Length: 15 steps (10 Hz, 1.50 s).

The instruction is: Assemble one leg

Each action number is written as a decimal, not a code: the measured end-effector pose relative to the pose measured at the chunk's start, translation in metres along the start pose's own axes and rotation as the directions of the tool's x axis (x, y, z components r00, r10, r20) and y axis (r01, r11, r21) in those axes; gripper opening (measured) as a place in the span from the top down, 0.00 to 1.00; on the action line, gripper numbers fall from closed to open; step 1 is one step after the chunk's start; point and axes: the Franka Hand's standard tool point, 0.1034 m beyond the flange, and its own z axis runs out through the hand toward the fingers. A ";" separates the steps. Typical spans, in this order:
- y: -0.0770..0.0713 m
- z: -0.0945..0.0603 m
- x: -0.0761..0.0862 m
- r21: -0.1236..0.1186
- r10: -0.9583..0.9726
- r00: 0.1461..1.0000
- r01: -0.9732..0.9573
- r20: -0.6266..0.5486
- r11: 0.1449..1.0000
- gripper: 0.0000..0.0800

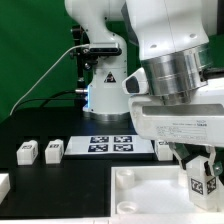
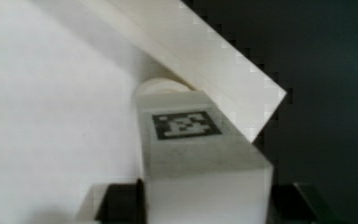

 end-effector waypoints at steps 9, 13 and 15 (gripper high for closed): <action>0.005 0.005 -0.016 0.032 0.131 0.991 -0.132 0.019 0.991 0.33; 0.001 0.008 -0.022 -0.035 -0.454 0.891 0.454 0.028 0.890 0.19; 0.002 0.005 -0.012 -0.075 -0.713 0.699 0.715 0.056 0.695 0.19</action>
Offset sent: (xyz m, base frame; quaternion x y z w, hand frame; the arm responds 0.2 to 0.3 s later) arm -0.0066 0.0095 -0.0117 0.0534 0.0156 0.3761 0.9249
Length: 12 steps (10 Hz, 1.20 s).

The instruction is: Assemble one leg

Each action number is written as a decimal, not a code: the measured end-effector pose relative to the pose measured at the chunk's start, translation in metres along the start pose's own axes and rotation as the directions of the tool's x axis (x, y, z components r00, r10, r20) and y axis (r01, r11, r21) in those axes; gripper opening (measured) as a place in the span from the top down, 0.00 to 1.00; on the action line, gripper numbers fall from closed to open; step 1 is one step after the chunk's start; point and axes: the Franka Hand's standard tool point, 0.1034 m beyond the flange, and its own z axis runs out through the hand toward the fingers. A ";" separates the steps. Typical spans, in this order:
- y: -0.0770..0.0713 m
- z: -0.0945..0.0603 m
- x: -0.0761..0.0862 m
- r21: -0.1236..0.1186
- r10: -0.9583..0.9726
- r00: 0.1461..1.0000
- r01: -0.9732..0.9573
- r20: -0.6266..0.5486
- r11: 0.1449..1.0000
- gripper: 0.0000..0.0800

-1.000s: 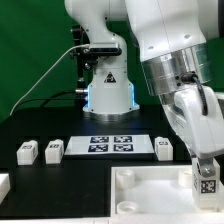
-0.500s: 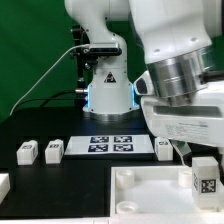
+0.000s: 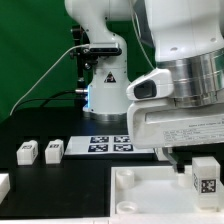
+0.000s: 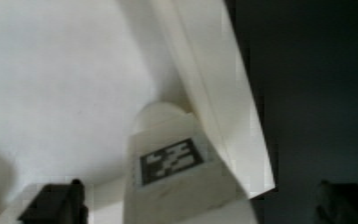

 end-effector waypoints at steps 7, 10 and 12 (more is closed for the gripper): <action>0.000 -0.002 0.008 -0.001 0.080 0.997 -0.080 -0.014 0.997 0.63; 0.002 -0.001 0.009 0.004 0.445 0.895 -0.445 -0.023 0.895 0.63; 0.005 -0.001 0.009 0.028 0.750 0.661 -0.749 -0.041 0.662 0.63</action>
Offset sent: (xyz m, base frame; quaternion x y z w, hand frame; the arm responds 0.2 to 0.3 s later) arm 0.0000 0.0000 0.0000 0.0000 0.0000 0.0000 1.0000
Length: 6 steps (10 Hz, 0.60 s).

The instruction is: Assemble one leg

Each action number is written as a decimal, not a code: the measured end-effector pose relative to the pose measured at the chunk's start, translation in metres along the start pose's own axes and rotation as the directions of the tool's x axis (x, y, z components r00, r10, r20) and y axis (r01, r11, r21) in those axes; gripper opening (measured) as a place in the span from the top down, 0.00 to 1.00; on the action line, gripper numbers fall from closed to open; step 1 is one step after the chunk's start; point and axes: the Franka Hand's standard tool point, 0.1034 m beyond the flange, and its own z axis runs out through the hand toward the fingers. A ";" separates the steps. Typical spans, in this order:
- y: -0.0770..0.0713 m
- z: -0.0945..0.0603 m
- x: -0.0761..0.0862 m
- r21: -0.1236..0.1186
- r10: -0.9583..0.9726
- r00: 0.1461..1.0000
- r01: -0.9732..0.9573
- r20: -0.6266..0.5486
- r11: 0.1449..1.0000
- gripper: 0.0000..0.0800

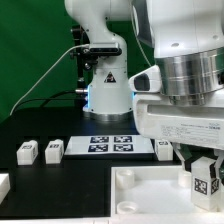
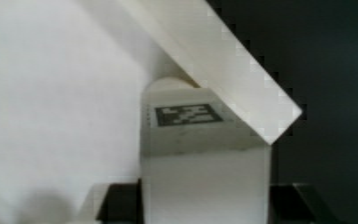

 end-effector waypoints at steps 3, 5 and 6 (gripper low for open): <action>0.004 0.000 0.000 0.034 0.500 0.863 -0.503 0.066 0.864 0.62; 0.004 0.000 0.000 0.033 0.501 0.863 -0.503 0.068 0.863 0.62; 0.005 0.001 -0.001 0.036 0.420 0.905 -0.423 0.062 0.905 0.62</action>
Offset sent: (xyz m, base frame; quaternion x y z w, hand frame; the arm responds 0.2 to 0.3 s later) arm 0.0037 -0.0055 0.0027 0.0311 -0.0036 0.2227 0.9744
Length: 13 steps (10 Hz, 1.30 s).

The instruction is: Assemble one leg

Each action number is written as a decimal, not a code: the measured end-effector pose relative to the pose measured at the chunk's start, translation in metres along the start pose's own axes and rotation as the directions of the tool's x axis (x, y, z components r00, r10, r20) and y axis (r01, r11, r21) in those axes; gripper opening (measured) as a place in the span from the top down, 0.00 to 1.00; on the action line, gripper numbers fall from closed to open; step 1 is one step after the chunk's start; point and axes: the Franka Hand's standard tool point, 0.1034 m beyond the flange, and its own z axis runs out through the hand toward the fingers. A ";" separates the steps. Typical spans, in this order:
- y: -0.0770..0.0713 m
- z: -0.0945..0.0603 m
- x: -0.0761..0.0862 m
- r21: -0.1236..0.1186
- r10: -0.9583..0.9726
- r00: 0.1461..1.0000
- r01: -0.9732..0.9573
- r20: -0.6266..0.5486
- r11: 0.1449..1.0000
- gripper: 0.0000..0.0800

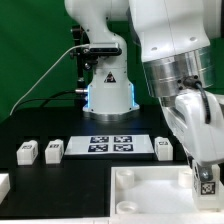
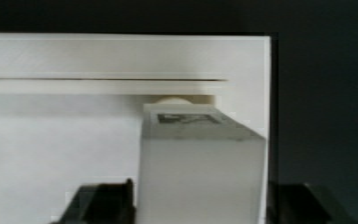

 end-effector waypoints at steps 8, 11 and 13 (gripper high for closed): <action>0.008 0.007 -0.012 -0.060 -0.853 0.520 0.854 0.043 0.517 0.19; 0.002 0.005 -0.017 -0.106 -0.973 0.223 0.971 0.057 0.216 0.19; 0.002 0.006 -0.017 -0.108 -0.969 0.243 0.966 0.055 0.236 0.40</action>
Offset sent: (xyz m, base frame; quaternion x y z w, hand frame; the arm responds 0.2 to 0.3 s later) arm 0.0002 0.0184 -0.0035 -0.0762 -0.0121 -0.4805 0.8736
